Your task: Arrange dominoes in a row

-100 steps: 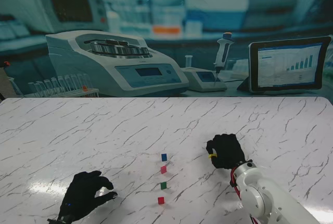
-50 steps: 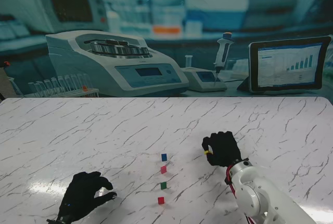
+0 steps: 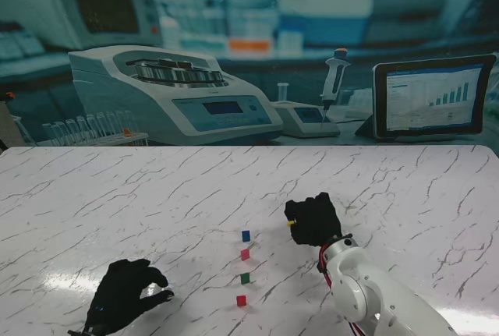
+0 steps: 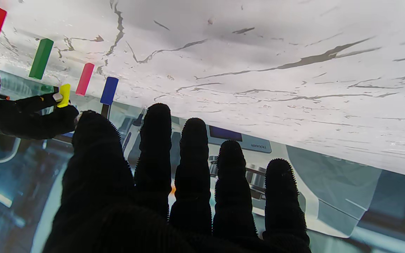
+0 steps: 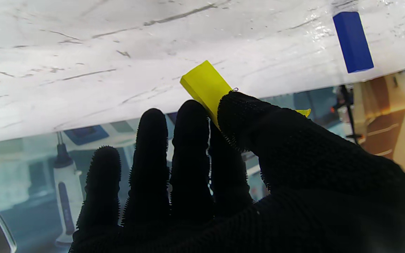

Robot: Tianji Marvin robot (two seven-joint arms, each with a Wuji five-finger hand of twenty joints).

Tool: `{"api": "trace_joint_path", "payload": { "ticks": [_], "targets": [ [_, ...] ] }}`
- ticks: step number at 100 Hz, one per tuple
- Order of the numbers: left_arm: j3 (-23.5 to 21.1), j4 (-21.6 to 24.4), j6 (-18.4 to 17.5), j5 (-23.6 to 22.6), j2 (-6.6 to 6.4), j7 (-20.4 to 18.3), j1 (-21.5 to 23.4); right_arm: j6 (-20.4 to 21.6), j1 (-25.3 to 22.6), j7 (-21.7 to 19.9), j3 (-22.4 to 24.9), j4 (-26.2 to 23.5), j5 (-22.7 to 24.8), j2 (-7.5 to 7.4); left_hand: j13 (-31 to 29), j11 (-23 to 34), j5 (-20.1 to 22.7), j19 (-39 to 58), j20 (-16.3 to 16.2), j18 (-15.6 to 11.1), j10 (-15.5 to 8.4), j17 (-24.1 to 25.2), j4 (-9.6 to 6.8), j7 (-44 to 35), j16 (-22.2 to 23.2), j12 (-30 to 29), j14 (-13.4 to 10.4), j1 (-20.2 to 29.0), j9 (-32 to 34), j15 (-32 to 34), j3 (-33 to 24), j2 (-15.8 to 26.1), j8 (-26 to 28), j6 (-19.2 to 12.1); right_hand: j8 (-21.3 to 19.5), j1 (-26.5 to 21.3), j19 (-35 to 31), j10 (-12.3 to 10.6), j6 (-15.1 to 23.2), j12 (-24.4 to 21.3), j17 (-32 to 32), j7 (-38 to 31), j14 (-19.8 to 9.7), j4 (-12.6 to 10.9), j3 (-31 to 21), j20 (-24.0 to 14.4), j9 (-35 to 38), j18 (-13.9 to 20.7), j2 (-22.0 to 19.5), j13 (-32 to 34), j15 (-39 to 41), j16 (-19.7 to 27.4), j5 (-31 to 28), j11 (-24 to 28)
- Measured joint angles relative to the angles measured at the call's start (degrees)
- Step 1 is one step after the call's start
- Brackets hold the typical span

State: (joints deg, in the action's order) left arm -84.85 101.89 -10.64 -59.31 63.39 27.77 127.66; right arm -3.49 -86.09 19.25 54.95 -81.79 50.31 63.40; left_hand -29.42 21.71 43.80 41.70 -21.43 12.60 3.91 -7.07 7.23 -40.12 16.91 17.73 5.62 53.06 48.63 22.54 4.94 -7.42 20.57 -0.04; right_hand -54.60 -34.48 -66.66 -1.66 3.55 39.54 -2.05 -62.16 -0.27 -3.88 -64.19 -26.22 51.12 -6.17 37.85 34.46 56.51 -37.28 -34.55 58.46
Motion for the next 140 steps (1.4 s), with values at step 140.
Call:
{"api": "trace_joint_path", "payload": {
  "ticks": [140],
  "targets": [
    [-0.4,1.3,-0.1,0.0,-0.15,-1.7,0.9,-6.8,17.5,6.0,-19.8,15.3,-12.5,8.61,0.0,0.0,0.0,0.0,0.0,0.0,0.0,0.0,0.00,0.0,0.0,0.0,0.0,0.0,0.0,0.0,0.0,0.0,0.0,0.0,2.1,-2.7,-2.0,-1.1,-3.5,-8.9,0.7,-3.3,-0.2,-0.6,6.6,0.9,1.8,0.0,-7.0,0.4,-0.8,1.5,6.6,-1.9]
  ]
}}
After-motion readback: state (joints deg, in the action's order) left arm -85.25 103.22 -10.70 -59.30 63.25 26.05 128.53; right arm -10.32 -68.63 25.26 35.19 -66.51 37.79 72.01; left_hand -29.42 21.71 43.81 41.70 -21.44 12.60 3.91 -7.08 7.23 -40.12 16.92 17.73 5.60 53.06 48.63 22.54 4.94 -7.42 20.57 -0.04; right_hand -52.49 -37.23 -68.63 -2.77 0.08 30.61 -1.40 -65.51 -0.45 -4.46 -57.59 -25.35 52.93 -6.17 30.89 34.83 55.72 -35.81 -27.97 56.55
